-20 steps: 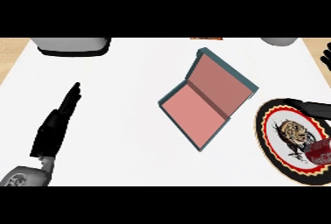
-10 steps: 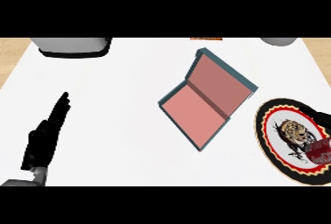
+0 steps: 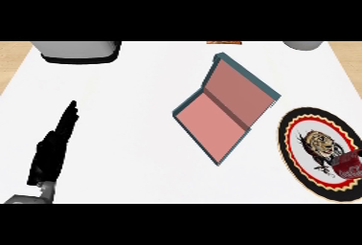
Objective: Pick the cupcake from the plate and place it in the cardboard box
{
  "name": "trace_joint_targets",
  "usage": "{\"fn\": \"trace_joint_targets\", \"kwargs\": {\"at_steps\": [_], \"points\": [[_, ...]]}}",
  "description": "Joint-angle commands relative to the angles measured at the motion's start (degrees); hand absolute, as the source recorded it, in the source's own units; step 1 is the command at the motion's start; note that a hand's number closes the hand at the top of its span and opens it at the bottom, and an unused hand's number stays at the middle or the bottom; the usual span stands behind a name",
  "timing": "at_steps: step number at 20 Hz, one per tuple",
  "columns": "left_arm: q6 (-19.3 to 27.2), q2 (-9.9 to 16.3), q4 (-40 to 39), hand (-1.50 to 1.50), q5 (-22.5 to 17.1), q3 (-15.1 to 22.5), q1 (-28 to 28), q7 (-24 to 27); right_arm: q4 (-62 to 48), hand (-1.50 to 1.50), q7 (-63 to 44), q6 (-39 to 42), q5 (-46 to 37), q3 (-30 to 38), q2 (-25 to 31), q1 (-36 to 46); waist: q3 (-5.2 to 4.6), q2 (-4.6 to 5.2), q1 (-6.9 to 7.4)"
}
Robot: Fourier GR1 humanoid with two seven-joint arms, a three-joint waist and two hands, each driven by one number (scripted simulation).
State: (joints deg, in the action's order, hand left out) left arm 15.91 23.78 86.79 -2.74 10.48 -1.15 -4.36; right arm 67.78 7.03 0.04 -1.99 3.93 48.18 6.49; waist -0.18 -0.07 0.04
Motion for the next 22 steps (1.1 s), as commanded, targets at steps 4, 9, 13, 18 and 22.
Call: {"fn": "trace_joint_targets", "kwargs": {"at_steps": [4,9,13,18,22], "points": [[-0.19,-0.53,1.37,0.0,0.18,-0.08,2.28,0.57,8.2,-1.5,-15.04,13.26,-4.3,-9.91,5.8,-0.32,0.03,-0.17,0.5],[-0.31,-0.49,6.2,0.0,1.96,-0.14,2.92,-4.03,13.56,-1.5,-23.06,16.33,-4.34,-10.19,3.04,-1.13,0.16,-0.11,-0.08],[-2.28,-2.81,-3.28,0.0,2.01,-2.95,-0.33,1.76,14.01,-1.5,-31.67,18.08,-6.02,-8.87,0.36,3.37,0.14,0.08,-0.08],[-1.13,-5.03,2.66,0.0,5.31,-1.35,0.85,-2.97,16.7,-1.5,-33.08,15.09,-12.59,-9.89,-4.58,-0.5,0.17,0.0,-0.26],[-3.13,-5.38,4.83,0.0,5.64,-3.43,5.6,0.11,16.03,-1.5,-33.54,19.59,-14.35,-6.9,-5.21,-0.78,0.17,0.0,-0.01]]}}
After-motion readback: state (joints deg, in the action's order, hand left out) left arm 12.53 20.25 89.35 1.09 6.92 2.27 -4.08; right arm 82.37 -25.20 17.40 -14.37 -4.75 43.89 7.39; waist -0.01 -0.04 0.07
